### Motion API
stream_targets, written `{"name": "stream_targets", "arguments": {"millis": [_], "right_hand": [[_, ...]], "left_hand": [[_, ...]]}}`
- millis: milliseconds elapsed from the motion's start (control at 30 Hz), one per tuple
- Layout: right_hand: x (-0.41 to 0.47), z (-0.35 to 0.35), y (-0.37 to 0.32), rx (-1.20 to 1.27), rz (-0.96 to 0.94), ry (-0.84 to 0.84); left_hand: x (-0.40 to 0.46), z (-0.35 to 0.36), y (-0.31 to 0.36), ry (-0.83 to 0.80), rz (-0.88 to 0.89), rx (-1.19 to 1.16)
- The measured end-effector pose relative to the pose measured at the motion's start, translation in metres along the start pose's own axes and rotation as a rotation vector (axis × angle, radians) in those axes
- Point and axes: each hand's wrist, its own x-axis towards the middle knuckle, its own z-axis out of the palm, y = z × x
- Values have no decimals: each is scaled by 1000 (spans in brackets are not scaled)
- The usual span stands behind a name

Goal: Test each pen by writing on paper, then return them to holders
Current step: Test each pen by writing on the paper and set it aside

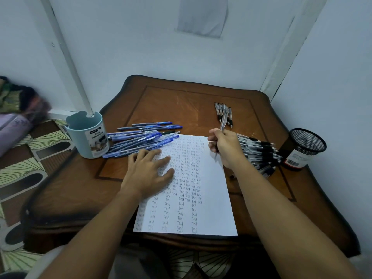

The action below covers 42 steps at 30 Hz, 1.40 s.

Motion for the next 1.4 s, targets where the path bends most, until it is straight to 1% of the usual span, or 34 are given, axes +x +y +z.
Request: {"name": "stream_targets", "arguments": {"millis": [100, 267, 467, 533, 633, 833, 867, 1000, 1100, 1233, 1333, 1400], "right_hand": [[-3, -2, 0, 73, 46, -9], [-4, 1, 5, 112, 15, -4], [-2, 4, 3, 105, -46, -19], [0, 6, 2, 114, -33, -20], [8, 7, -6, 89, 15, 30], [37, -5, -37, -37, -41, 48], [45, -8, -41, -96, -54, 67], [82, -18, -50, -512, -111, 203], [104, -24, -52, -657, -113, 246], [122, -25, -54, -630, -123, 256], [136, -26, -52, -510, -103, 285], [142, -27, -50, -414, -56, 289]], "left_hand": [[0, -1, 0, -27, 13, 15], [0, -3, 0, -51, 18, 31], [1, -2, 0, -52, 18, 36], [1, -1, 0, -54, 24, 45], [1, -2, 0, -58, 27, 22], [3, -1, 0, 14, -8, -69], [3, 0, 0, 21, -10, -66], [4, 1, -1, 38, -3, -53], [3, 2, -1, 41, 3, -47], [2, 1, 0, 54, 4, -52], [2, 1, 1, 56, 13, -49], [2, 0, 1, 59, 11, -47]]}}
